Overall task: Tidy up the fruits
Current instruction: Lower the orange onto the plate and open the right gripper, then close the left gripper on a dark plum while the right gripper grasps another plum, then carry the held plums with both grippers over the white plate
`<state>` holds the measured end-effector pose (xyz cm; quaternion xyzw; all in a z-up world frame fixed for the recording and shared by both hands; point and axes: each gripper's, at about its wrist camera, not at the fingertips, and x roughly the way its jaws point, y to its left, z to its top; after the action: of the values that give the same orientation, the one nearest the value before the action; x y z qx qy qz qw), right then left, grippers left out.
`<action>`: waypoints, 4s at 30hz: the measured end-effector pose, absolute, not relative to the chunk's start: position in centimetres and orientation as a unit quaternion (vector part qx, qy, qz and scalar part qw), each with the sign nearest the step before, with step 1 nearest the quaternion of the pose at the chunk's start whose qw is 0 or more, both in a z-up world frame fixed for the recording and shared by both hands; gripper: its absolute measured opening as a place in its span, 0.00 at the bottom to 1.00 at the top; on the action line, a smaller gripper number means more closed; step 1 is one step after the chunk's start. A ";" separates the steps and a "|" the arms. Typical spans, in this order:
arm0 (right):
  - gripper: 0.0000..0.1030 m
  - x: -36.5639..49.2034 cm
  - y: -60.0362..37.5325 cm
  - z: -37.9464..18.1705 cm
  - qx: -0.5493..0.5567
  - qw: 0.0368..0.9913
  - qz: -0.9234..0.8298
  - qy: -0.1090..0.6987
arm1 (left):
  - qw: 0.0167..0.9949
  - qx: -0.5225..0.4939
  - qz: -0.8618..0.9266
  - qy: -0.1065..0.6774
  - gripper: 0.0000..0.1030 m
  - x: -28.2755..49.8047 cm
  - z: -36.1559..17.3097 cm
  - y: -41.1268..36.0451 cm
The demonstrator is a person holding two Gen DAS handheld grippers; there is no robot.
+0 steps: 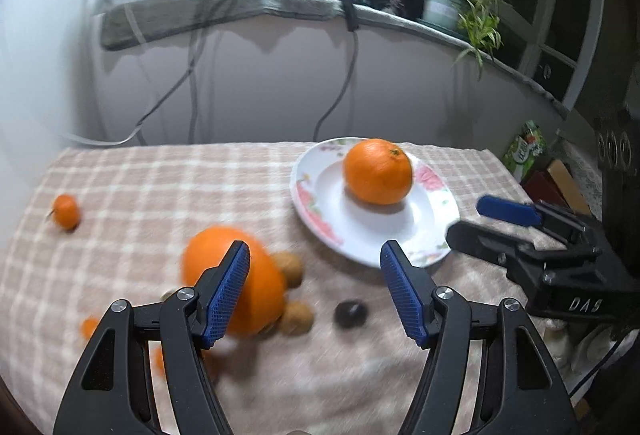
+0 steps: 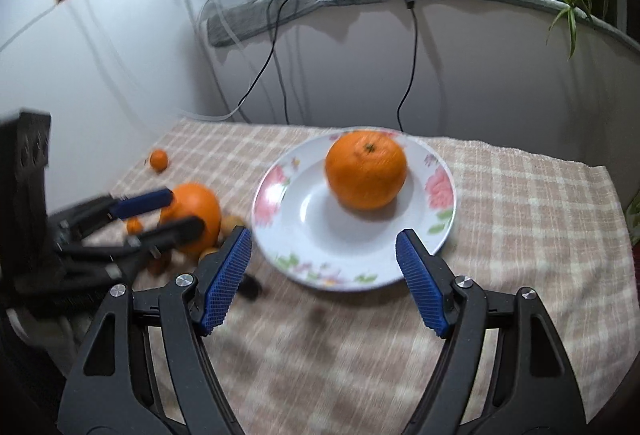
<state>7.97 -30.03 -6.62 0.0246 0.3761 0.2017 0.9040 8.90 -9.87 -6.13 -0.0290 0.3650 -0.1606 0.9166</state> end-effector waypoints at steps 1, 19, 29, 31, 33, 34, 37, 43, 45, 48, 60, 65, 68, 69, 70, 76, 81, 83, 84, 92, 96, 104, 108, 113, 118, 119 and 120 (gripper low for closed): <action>0.75 7.4 -29.8 -6.8 0.022 0.902 0.206 0.378 | 0.917 -0.032 -0.158 0.364 0.66 8.5 -6.1 -9.4; 0.49 4.2 -26.6 -8.9 0.014 0.883 0.250 0.398 | 0.913 -0.066 -0.066 0.397 0.47 2.4 -9.5 -0.8; 0.41 5.0 -25.4 -10.4 0.012 0.873 0.255 0.416 | 0.914 -0.079 -0.027 0.396 0.43 1.7 -10.3 1.9; 0.40 5.2 -25.3 -10.6 0.013 0.870 0.257 0.420 | 0.913 -0.080 -0.024 0.399 0.43 1.8 -10.6 2.2; 0.39 5.5 -25.0 -10.8 0.013 0.868 0.260 0.423 | 0.911 -0.081 -0.024 0.403 0.42 2.1 -10.9 2.4; 0.38 5.6 -24.8 -10.9 0.011 0.867 0.261 0.425 | 0.910 -0.083 -0.022 0.406 0.40 2.3 -11.1 2.5; 0.38 5.9 -24.4 -11.0 0.009 0.866 0.263 0.426 | 0.907 -0.096 -0.026 0.409 0.39 2.8 -11.5 2.8; 0.37 6.6 -24.0 -11.5 0.009 0.862 0.263 0.433 | 0.904 -0.099 -0.031 0.415 0.37 3.3 -11.9 2.7; 0.36 6.8 -23.8 -11.6 0.008 0.862 0.261 0.435 | 0.904 -0.100 -0.031 0.415 0.36 3.4 -12.0 2.7; 0.33 7.1 -23.5 -11.9 0.004 0.860 0.261 0.438 | 0.903 -0.102 -0.031 0.417 0.34 3.5 -12.1 2.8; 0.26 8.1 -22.5 -12.9 -0.010 0.853 0.255 0.456 | 0.902 -0.104 -0.028 0.419 0.23 3.6 -12.3 3.1; 0.23 8.1 -22.4 -13.0 -0.010 0.852 0.253 0.457 | 0.902 -0.101 -0.026 0.418 0.22 3.6 -12.3 3.0; 0.22 8.1 -22.4 -13.0 -0.008 0.853 0.254 0.456 | 0.903 -0.104 -0.026 0.416 0.22 3.5 -12.2 3.0; 0.22 8.1 -22.4 -12.9 -0.007 0.853 0.254 0.456 | 0.903 -0.105 -0.026 0.416 0.22 3.4 -12.2 3.0; 0.22 8.0 -22.5 -12.9 -0.006 0.853 0.255 0.455 | 0.903 -0.106 -0.027 0.415 0.22 3.4 -12.1 3.0; 0.22 7.4 -23.5 -12.0 0.008 0.857 0.260 0.444 | 0.910 -0.105 -0.038 0.400 0.22 2.7 -10.8 2.4; 0.22 6.9 -24.4 -10.9 0.018 0.863 0.261 0.432 | 0.916 -0.101 -0.057 0.384 0.22 2.5 -9.2 1.4; 0.22 6.6 -24.8 -10.5 0.023 0.865 0.262 0.427 | 0.918 -0.102 -0.067 0.378 0.22 2.5 -8.5 0.8; 0.22 6.5 -25.1 -10.2 0.026 0.867 0.261 0.424 | 0.918 -0.101 -0.072 0.376 0.22 2.5 -8.3 0.6; 0.22 5.9 -27.4 -8.5 0.038 0.880 0.248 0.403 | 0.922 -0.089 -0.114 0.359 0.22 3.3 -6.6 -2.4; 0.22 6.0 -28.8 -7.9 0.045 0.885 0.238 0.396 | 0.922 -0.081 -0.137 0.353 0.22 4.0 -6.0 -4.1; 0.22 6.8 -30.8 -7.7 0.056 0.892 0.218 0.392 | 0.916 -0.071 -0.183 0.350 0.22 6.1 -5.5 -7.9; 0.22 7.1 -31.6 -7.8 0.058 0.894 0.210 0.393 | 0.909 -0.071 -0.202 0.357 0.22 7.2 -5.9 -9.8; 0.22 7.9 -32.3 -8.3 0.060 0.894 0.203 0.395 | 0.902 -0.066 -0.218 0.366 0.22 8.4 -6.5 -11.7; 0.22 9.0 -32.9 -8.6 0.055 0.895 0.197 0.396 | 0.897 -0.061 -0.225 0.375 0.22 9.6 -7.0 -13.2; 0.22 9.2 -32.9 -8.7 0.053 0.895 0.196 0.397 | 0.897 -0.058 -0.226 0.376 0.22 9.8 -7.0 -13.5; 0.22 9.4 -32.9 -8.8 0.052 0.895 0.195 0.398 | 0.896 -0.056 -0.227 0.376 0.22 10.0 -7.1 -13.9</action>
<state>9.38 -32.94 -8.78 0.0521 0.3981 0.1952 0.8948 10.04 -13.91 -7.08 -0.0555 0.3765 -0.2271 0.8964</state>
